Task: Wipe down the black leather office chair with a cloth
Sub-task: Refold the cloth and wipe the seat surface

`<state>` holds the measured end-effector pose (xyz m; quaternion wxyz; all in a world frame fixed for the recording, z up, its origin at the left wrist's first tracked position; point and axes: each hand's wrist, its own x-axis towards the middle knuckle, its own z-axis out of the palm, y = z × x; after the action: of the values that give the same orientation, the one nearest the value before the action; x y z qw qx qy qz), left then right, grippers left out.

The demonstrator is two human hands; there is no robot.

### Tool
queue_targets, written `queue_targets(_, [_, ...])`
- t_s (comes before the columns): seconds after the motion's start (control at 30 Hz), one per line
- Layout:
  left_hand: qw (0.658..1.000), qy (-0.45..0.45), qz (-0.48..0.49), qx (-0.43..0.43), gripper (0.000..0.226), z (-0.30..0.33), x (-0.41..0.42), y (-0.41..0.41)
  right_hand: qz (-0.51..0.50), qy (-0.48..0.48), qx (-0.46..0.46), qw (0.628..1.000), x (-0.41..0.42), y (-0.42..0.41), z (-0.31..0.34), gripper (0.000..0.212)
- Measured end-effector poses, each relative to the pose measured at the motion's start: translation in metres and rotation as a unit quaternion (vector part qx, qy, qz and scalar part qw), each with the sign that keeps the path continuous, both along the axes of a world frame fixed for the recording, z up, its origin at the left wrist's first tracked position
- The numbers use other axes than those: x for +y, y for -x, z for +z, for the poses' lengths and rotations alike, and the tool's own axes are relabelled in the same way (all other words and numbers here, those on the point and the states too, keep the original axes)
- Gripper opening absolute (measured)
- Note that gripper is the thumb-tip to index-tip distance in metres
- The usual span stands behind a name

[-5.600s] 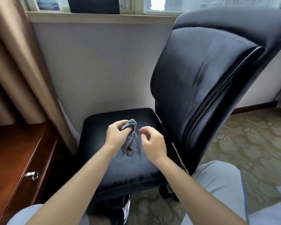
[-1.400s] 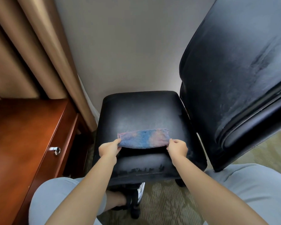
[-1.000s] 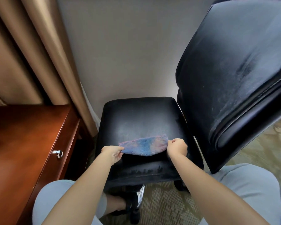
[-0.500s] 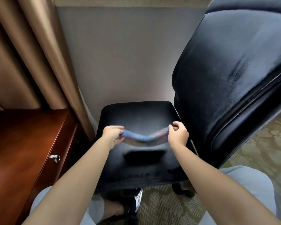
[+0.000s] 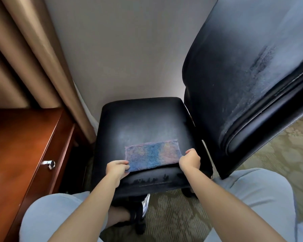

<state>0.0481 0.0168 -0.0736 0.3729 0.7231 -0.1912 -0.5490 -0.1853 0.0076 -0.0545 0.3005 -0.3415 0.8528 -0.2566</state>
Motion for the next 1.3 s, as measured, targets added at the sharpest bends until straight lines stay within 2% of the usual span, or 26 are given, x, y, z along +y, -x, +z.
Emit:
queue_targets(0.17, [1.0,-0.006,-0.017,0.012,0.022,0.007,-0.008,-0.003,0.01,0.035,0.026,0.999,-0.01,-0.01,0.009,0.029])
queue_targets(0.3, [1.0,-0.009,-0.01,0.018,0.026,0.008,-0.011,-0.001,0.035,0.138,0.015,0.99,-0.014,-0.034,0.022,0.017])
queue_targets(0.43, [0.999,-0.014,0.0,0.034,0.026,0.012,-0.01,0.0,0.179,0.218,-0.054,0.958,-0.012,-0.065,0.026,0.008])
queue_targets(0.57, [0.998,-0.021,-0.002,0.064,0.015,0.018,-0.006,-0.002,0.285,0.167,-0.144,0.933,-0.003,-0.094,0.013,0.012])
queue_targets(0.67, [0.997,-0.027,0.004,0.071,0.019,0.019,-0.005,-0.004,0.331,0.084,-0.183,0.922,0.0,-0.096,-0.001,0.03])
queue_targets(0.77, [0.998,-0.029,0.004,0.063,0.018,0.016,-0.01,0.0,0.261,0.084,-0.185,0.944,-0.001,-0.079,0.0,0.033])
queue_targets(0.8, [0.998,-0.032,-0.002,0.047,0.024,0.014,-0.013,0.005,0.236,0.084,-0.177,0.952,-0.001,-0.073,0.003,0.033])
queue_targets(0.9, [0.996,-0.035,-0.045,-0.07,0.051,0.007,-0.021,0.018,0.209,0.07,-0.118,0.968,0.002,-0.057,0.009,0.035])
queue_targets(0.97, [0.984,-0.036,-0.091,-0.15,0.052,0.007,-0.025,0.028,0.202,0.057,-0.108,0.972,0.004,-0.051,0.012,0.036])
queue_targets(1.0, [0.983,-0.033,-0.088,-0.156,0.047,0.009,-0.027,0.035,0.195,0.053,-0.11,0.973,0.004,-0.046,0.013,0.036])
queue_targets(1.13, [0.998,0.042,-0.013,-0.044,0.02,0.03,-0.036,0.056,0.147,0.051,-0.129,0.979,0.005,-0.033,0.019,0.033])
queue_targets(1.23, [0.992,0.115,-0.018,0.045,0.022,0.052,-0.04,0.068,0.108,0.062,-0.16,0.979,0.001,-0.029,0.024,0.03])
queue_targets(1.3, [0.987,0.13,-0.021,0.088,0.019,0.066,-0.038,0.073,0.078,0.067,-0.208,0.973,-0.001,-0.03,0.029,0.03])
